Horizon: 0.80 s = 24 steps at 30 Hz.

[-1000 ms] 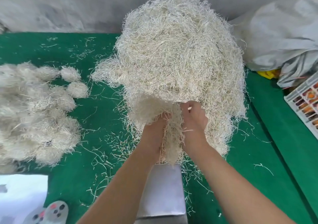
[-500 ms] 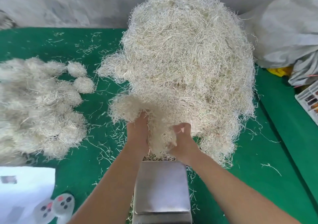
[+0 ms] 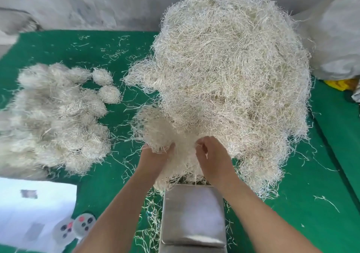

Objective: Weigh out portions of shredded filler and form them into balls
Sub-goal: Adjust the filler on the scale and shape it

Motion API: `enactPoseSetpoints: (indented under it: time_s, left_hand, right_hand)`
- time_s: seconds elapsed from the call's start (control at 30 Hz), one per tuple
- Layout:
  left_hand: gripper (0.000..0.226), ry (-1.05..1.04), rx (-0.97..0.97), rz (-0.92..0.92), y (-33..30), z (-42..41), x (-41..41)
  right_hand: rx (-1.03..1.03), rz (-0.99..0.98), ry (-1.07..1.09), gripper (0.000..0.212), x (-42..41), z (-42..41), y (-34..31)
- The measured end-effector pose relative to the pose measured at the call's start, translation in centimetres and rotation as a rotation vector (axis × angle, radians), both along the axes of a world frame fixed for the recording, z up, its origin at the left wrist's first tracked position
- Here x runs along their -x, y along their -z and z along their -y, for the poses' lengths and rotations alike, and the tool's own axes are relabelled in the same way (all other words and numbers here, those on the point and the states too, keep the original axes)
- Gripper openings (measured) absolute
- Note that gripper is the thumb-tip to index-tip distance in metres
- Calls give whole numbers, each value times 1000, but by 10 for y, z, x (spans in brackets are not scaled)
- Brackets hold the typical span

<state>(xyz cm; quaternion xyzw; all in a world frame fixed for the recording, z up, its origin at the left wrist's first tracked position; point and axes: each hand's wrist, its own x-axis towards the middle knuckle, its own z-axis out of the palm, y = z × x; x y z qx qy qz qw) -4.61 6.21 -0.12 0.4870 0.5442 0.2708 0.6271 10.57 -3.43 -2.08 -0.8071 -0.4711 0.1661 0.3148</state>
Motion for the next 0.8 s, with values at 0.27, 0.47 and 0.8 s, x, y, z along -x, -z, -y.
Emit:
enactPoseSetpoints:
  time_s: [0.27, 0.47, 0.8]
  left_hand:
    - [18, 723, -184, 83, -14, 42, 17]
    - [16, 54, 271, 439, -36, 48, 9]
    - [82, 66, 105, 318, -26, 84, 0]
  right_hand:
    - [-196, -746, -224, 10, 14, 12, -92]
    - [-176, -462, -137, 94, 10, 43, -86]
    - [-318, -908, 53, 59, 50, 71, -59]
